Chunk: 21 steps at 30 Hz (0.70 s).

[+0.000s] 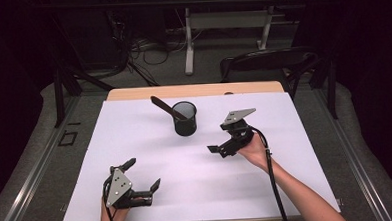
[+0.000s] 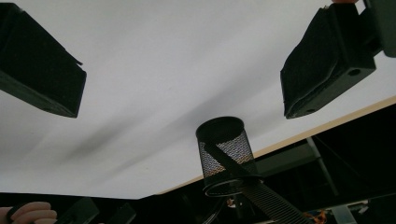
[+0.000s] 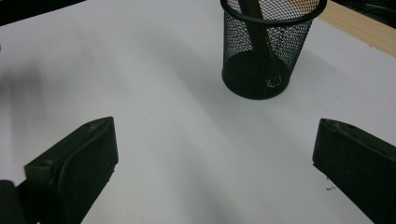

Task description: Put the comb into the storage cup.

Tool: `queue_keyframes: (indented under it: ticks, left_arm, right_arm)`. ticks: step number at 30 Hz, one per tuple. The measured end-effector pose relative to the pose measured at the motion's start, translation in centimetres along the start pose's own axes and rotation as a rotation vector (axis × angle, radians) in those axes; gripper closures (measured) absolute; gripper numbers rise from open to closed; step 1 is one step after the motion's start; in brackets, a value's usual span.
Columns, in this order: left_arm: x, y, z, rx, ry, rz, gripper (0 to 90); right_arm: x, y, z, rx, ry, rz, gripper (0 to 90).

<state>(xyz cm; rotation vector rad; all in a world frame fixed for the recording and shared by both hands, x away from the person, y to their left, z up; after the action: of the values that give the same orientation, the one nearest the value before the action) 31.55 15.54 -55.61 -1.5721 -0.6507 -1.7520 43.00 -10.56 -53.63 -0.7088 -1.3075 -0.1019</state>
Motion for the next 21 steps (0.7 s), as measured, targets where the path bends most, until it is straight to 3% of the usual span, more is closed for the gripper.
queue_keyframes:
  ticks: [16, 21]
  left_arm:
    - [-0.1, 0.0, 0.0, 0.0, -0.004, 0.007, 0.2]
    - [-0.1, 0.0, -0.1, -0.002, -0.006, 0.009, 0.1]
  right_arm:
    - [-1.5, -3.0, 0.7, -0.031, 0.011, -0.005, 0.0]
    - [-2.1, -4.0, 0.8, -0.059, 0.014, 0.002, 0.0]
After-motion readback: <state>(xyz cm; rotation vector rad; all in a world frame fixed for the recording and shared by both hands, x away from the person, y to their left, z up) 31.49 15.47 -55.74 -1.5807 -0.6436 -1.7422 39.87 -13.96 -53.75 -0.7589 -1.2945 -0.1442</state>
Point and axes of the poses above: each handheld gripper's, and its own axes: y roughly forward along the jaws, x roughly out of its top, z roughly to its left, the point moved 8 cm from there along y, roughly forward along the jaws, and after that the axes turned 11 degrees about -z, right-handed, at the moved point
